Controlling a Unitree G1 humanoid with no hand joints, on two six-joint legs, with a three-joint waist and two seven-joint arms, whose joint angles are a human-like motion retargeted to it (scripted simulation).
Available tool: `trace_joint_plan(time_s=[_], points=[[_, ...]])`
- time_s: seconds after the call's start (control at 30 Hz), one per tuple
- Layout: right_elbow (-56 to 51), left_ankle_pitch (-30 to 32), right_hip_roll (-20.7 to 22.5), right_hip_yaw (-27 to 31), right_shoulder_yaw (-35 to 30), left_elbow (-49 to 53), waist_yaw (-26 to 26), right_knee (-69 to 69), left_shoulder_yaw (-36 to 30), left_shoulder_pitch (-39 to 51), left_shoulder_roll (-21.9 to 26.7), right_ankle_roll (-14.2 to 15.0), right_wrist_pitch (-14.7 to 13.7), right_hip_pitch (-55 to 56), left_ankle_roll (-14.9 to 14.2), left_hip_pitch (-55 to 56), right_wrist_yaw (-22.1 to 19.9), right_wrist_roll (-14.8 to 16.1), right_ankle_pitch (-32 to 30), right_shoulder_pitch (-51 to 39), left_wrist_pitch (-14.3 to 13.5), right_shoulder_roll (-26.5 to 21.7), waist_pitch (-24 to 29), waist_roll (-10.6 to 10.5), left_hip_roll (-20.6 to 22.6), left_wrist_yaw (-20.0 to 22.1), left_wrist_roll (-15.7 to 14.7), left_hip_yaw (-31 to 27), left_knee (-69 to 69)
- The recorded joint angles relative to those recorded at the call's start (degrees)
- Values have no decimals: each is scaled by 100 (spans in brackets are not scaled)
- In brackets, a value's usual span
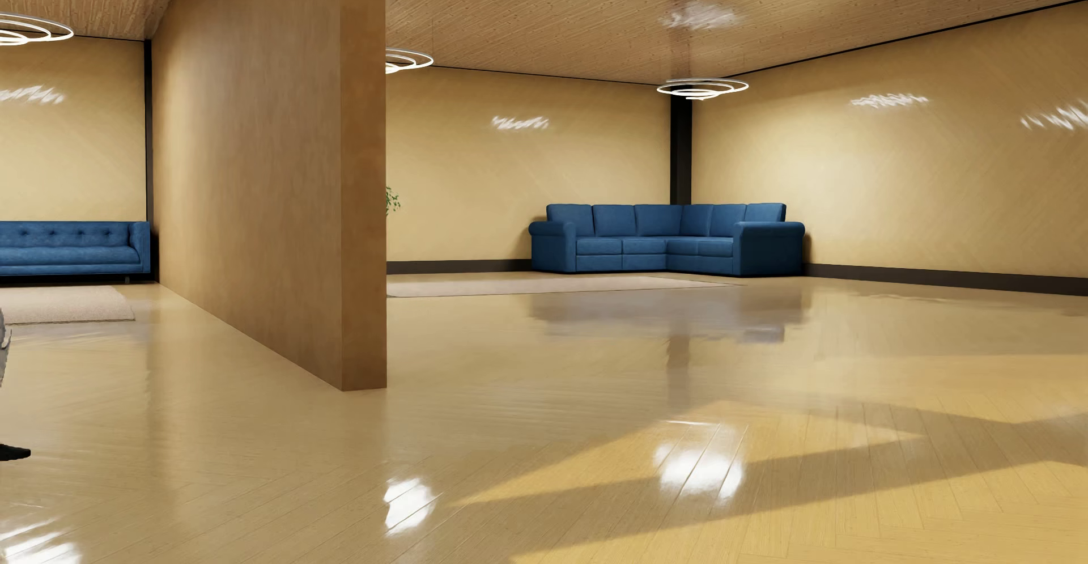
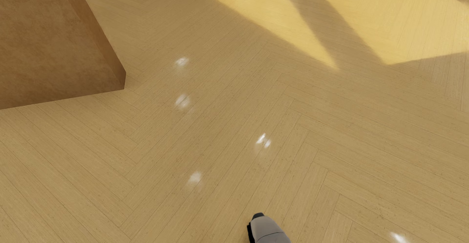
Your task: Head to the sofa
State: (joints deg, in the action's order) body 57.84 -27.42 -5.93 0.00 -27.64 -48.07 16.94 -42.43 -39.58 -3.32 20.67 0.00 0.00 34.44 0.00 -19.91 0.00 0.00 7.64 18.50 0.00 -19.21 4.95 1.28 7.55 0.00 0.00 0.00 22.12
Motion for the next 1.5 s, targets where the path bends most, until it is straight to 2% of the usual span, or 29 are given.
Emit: trace_joint_plan(time_s=[0.03,0.07,0.13,0.17,0.23,0.3,0.37,0.4,0.47,0.5,0.53,0.57,0.6,0.63,0.67,0.7,0.77,0.8,0.87,0.97,1.03,1.1,1.17,1.23,1.27,1.37,1.4,1.47,1.5], points=[[49,330,61,0,30,-259,150,-430,303,-99,-147,0,0,162,0,77,0,0,181,13,0,18,-78,-71,-156,0,0,0,191],[-41,866,132,0,-15,-340,194,-718,-59,-173,-142,0,0,-4,0,25,0,0,378,70,0,-63,-74,-174,-264,0,0,0,500],[122,2781,200,0,-110,-383,51,-947,-124,-503,-108,0,0,-391,0,732,0,0,827,-35,0,24,-220,-94,-354,0,0,0,2100],[-8,3341,415,0,12,-409,-50,-871,-159,-565,-156,0,0,-856,0,1256,0,0,1027,-98,0,22,-15,-140,-524,0,0,0,3343],[-226,3180,597,0,-61,-366,-744,-455,-185,-772,-75,0,0,-1763,0,2419,0,0,1240,-250,0,60,156,-30,-456,0,0,0,5265],[-617,3368,584,0,-33,-362,-1510,219,251,-1018,-152,0,0,-2696,0,3543,0,0,1241,-372,0,53,192,123,-307,0,0,0,4963],[-1011,4043,494,0,42,-232,-2078,956,119,-1209,-22,0,0,-3694,0,4182,0,0,1129,-508,0,-50,229,269,-133,0,0,0,2937],[-1175,4042,474,0,55,-172,-2261,1198,131,-1320,22,0,0,-4110,0,4404,0,0,1178,-637,0,-124,206,276,-117,0,0,0,1856],[-1444,2020,462,0,111,-123,-2540,1470,144,-1440,30,0,0,-4766,0,4719,0,0,1387,-870,0,-263,81,253,-153,0,0,0,338],[-1447,1202,412,0,166,-238,-2639,1429,114,-1472,7,0,0,-4955,0,4856,0,0,1482,-982,0,-288,23,282,-158,0,0,0,320],[-1412,1629,399,0,280,-228,-2841,1345,23,-1492,35,0,0,-5124,0,4935,0,0,1476,-1020,0,-274,64,298,-179,0,0,0,337],[-1353,3012,313,0,387,-265,-2914,1156,25,-1522,42,0,0,-5255,0,5168,0,0,1221,-988,0,-235,28,371,-122,0,0,0,703],[-1249,4113,165,0,488,-334,-2949,804,-33,-1512,22,0,0,-5188,0,5360,0,0,605,-914,0,-139,-25,524,-9,0,0,0,1150],[-1084,4344,-7,0,440,-459,-2817,-3,-101,-1472,22,0,0,-5073,0,5185,0,0,-434,-808,0,-45,16,647,171,0,0,0,1537],[-915,4271,-87,0,356,-550,-2622,-1137,-143,-1389,-3,0,0,-4523,0,4961,0,0,-1406,-692,0,-15,-43,655,349,0,0,0,1702],[-846,4050,-230,0,134,-423,-2428,-2399,-28,-1348,8,0,0,-3809,0,4640,0,0,-1378,-639,0,-43,-55,699,537,0,0,0,1698],[-812,3223,-227,0,-25,-411,-1826,-3619,139,-1041,-22,0,0,-2806,0,3378,0,0,83,-533,0,-31,160,573,584,0,0,0,1211],[-796,2796,-128,0,-40,-296,-1471,-3531,267,-875,-7,0,0,-2245,0,2901,0,0,508,-454,0,-39,158,442,537,0,0,0,1013],[-905,1833,-116,0,-78,188,-811,-2203,217,-590,195,0,0,-1595,0,1775,0,0,664,-183,0,-116,183,279,394,0,0,0,486],[-676,594,-155,0,19,403,-404,766,755,-61,290,0,0,-992,0,643,0,0,-157,-38,0,-105,-13,187,217,0,0,0,82],[-492,700,-176,0,-20,548,-239,1408,945,115,358,0,0,-792,0,302,0,0,-216,-19,0,-89,-139,150,140,0,0,0,152],[-268,1521,58,0,-113,693,-33,574,1116,-130,295,0,0,-820,0,-61,0,0,-211,36,0,-98,-142,17,-167,0,0,0,788],[42,3234,392,0,9,319,-80,-299,1259,-469,-17,0,0,-949,0,587,0,0,-121,81,0,-23,-220,-207,-530,0,0,0,2853],[16,3267,615,0,-7,123,-468,-110,829,-579,-100,0,0,-1836,0,1949,0,0,349,-36,0,0,-49,-255,-635,0,0,0,5419],[-91,3319,548,0,-83,22,-815,156,503,-609,-126,0,0,-2312,0,2614,0,0,408,-119,0,-37,-21,-159,-537,0,0,0,5701],[-664,4603,462,0,-33,-394,-1726,991,337,-984,-143,0,0,-3637,0,3847,0,0,542,-452,0,-152,119,91,-324,0,0,0,2950],[-1009,4556,465,0,83,-440,-1887,1192,305,-1105,-95,0,0,-4005,0,4044,0,0,615,-518,0,-220,94,132,-317,0,0,0,1699],[-1450,2072,376,0,419,-563,-2102,1244,119,-1278,-27,0,0,-4507,0,4264,0,0,860,-644,0,-339,1,192,-251,0,0,0,491],[-1527,2070,357,0,562,-461,-2178,1146,-43,-1382,67,0,0,-4699,0,4400,0,0,898,-626,0,-369,-19,240,-209,0,0,0,491]])
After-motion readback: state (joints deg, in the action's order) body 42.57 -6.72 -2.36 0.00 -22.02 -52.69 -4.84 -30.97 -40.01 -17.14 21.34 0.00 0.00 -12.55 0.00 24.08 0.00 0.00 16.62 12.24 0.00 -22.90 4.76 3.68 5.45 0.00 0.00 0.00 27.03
